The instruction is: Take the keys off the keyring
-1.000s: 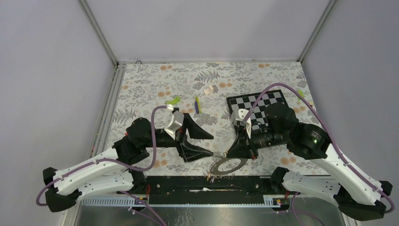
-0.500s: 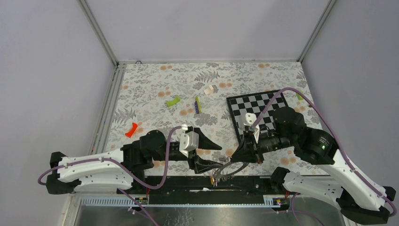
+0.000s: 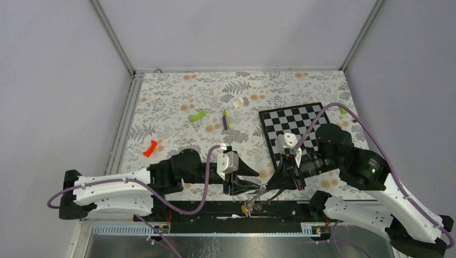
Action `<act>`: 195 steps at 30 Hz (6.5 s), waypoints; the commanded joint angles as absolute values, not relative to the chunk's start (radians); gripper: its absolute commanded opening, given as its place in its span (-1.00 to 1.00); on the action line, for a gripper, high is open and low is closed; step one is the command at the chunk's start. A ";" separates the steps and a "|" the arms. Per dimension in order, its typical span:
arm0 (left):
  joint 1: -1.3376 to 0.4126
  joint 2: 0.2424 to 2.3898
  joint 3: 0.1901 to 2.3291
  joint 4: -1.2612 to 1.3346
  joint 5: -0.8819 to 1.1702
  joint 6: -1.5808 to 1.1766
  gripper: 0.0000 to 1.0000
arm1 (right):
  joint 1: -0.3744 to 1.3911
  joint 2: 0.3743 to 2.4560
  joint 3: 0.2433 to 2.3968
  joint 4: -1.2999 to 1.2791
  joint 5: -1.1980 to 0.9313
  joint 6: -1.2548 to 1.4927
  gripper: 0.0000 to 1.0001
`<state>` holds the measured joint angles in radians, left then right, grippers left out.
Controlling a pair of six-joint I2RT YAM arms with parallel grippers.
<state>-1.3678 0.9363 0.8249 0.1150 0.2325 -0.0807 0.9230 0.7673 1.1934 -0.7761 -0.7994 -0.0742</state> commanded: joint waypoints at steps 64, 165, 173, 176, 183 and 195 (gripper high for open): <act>-1.434 0.917 0.861 0.267 0.188 -0.125 0.22 | 0.930 0.546 1.094 -0.605 -0.713 -0.182 -1.00; -1.482 1.008 0.975 0.055 0.074 -0.087 -1.00 | 0.930 0.489 1.049 -0.546 -0.669 -0.213 -1.00; -1.482 1.020 1.088 -0.168 0.017 -0.010 -1.00 | 0.930 0.486 1.014 -0.540 -0.663 -0.187 -1.00; -1.482 1.023 1.137 -0.238 -0.017 0.038 -1.00 | 0.930 0.483 1.000 -0.527 -0.658 -0.173 -0.95; -1.482 1.057 1.256 -0.397 -0.060 0.117 -1.00 | 0.929 0.481 0.957 -0.437 -0.629 -0.139 -0.34; -1.482 1.110 1.423 -0.607 -0.147 0.242 -1.00 | 0.930 0.417 0.825 -0.215 -0.366 -0.010 0.37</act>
<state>-1.4826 1.1133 1.3483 -0.5987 -0.0856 0.1890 0.9237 0.4343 0.8639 -0.3378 -0.5140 -0.0826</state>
